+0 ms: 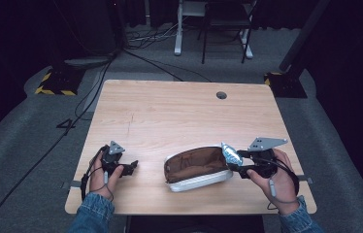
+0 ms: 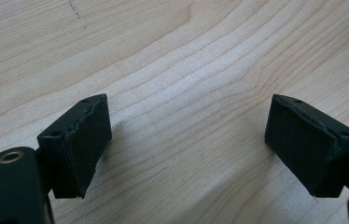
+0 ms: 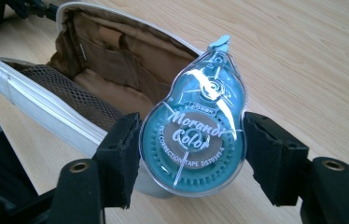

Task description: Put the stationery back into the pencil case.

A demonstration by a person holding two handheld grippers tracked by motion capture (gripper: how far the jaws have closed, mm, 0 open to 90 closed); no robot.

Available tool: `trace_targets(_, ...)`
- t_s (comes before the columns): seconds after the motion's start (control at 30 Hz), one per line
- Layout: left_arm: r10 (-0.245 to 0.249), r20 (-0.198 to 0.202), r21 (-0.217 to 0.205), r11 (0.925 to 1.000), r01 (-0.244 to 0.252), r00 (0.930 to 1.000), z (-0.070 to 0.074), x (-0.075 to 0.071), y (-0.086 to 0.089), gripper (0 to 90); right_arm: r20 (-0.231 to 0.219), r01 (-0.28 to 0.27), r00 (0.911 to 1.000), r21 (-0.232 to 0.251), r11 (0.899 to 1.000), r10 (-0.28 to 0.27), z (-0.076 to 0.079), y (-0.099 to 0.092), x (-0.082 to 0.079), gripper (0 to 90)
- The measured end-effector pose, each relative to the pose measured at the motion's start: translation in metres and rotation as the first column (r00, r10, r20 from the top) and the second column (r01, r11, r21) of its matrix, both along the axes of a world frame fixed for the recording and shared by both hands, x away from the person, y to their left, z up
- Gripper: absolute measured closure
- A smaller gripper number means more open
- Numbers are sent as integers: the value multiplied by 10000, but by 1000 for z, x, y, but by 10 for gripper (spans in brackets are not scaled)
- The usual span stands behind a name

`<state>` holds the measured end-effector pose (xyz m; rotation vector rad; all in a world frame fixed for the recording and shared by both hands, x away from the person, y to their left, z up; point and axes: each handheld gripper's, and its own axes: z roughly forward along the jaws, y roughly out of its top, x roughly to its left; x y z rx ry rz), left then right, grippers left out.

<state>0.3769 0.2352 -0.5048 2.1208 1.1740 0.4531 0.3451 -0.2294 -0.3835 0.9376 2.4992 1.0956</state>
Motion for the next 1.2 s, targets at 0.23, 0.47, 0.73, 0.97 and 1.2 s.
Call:
trace_targets(0.23,9,-11,0,10000,-9,10000,0,0,0,148,12,-486,9988,-28,9988,486,2,16,3,390)
trace_targets(0.47,6,-11,1,10000,-6,10000,0,0,0,148,-14,-893,9960,-14,9960,893,2,29,7,390)
trace_targets(0.73,158,-14,-31,9999,-158,9999,0,-2,-1,148,-189,-1375,9903,38,9905,1375,-1,43,9,389)
trace_targets(0.97,155,-9,-27,9999,-155,9999,0,-2,-1,148,-561,-1795,9820,158,9836,1801,-5,53,10,390)
trace_targets(1.2,160,-23,-18,9999,-160,9999,0,-2,-1,148,-951,-2123,9723,236,9769,2136,-9,60,9,389)
